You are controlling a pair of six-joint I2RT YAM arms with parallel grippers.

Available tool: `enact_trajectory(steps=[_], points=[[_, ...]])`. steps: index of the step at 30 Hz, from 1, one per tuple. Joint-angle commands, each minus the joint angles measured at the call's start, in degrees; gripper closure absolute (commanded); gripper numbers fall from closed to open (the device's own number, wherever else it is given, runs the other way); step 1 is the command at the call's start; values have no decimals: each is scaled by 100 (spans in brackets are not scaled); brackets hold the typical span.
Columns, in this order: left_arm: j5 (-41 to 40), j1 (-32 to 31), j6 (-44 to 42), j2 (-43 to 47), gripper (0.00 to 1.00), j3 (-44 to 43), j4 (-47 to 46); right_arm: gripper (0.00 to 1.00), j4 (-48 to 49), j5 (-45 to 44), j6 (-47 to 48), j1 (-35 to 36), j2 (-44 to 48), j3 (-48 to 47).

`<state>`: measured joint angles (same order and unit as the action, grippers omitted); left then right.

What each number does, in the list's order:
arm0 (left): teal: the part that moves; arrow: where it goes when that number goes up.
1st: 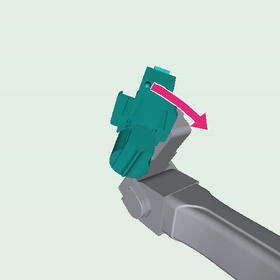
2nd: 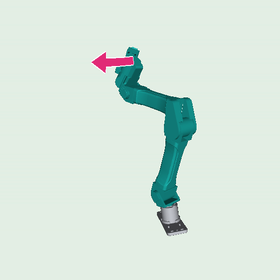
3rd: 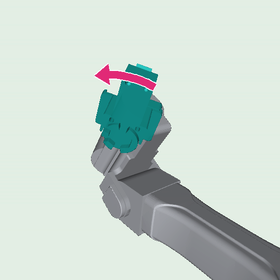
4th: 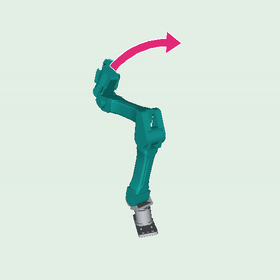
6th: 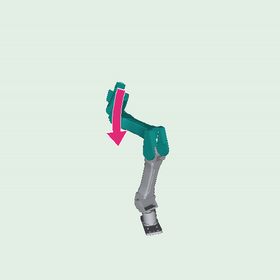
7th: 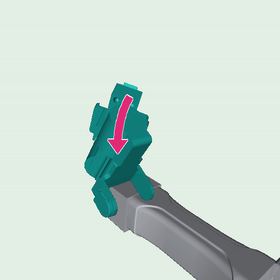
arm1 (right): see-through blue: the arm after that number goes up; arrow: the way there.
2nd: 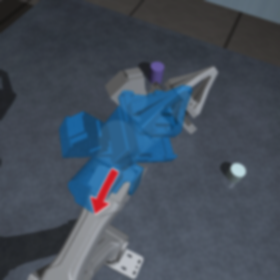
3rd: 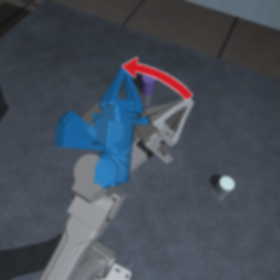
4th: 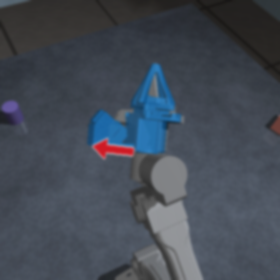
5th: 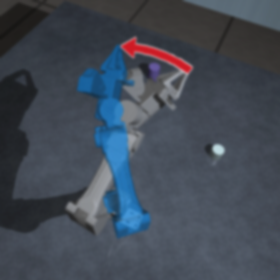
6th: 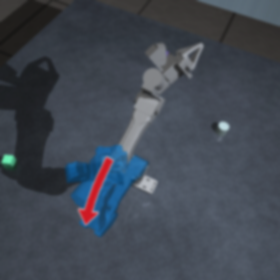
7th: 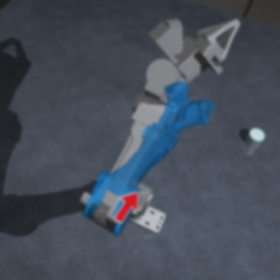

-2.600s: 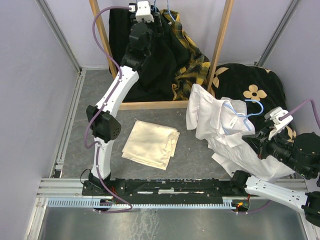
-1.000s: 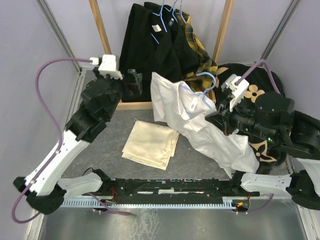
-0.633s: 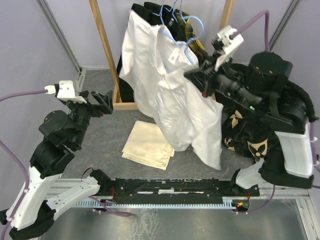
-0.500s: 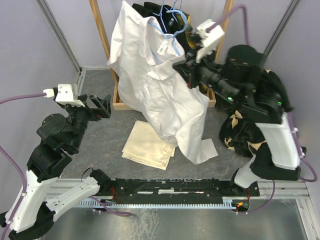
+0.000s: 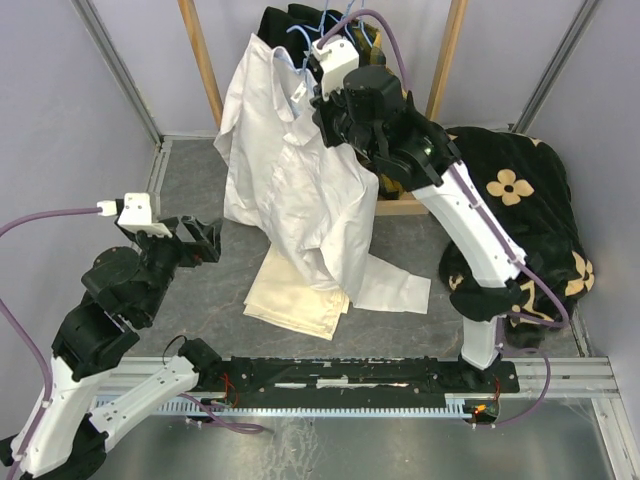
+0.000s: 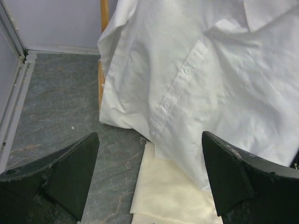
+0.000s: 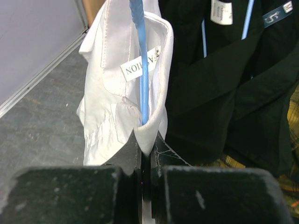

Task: Place the shirt on the hanger
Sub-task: Adjust the hanger.

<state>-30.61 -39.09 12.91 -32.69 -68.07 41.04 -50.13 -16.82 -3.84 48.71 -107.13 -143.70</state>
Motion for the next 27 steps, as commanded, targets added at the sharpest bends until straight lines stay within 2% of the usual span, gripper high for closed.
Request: enact_trajectory(steps=[1,7,15,20,24,27], points=[[240,-11,464,124,4,133,65,100,970,164,-198,-381,-272,-694],[301,-11,628,245,5,321,132,100,1534,443,-382,-746,-907,-1188],[589,-7,785,155,5,419,43,100,2245,662,-403,-863,-1591,-1503],[707,-11,429,-33,5,487,-468,100,2402,837,-438,-865,-1199,-1005],[943,-11,-80,-536,4,55,-934,100,1996,1129,-323,-866,-799,-602],[1169,-10,-520,-956,4,-412,-1202,99,1933,1600,-214,-856,-151,483]])
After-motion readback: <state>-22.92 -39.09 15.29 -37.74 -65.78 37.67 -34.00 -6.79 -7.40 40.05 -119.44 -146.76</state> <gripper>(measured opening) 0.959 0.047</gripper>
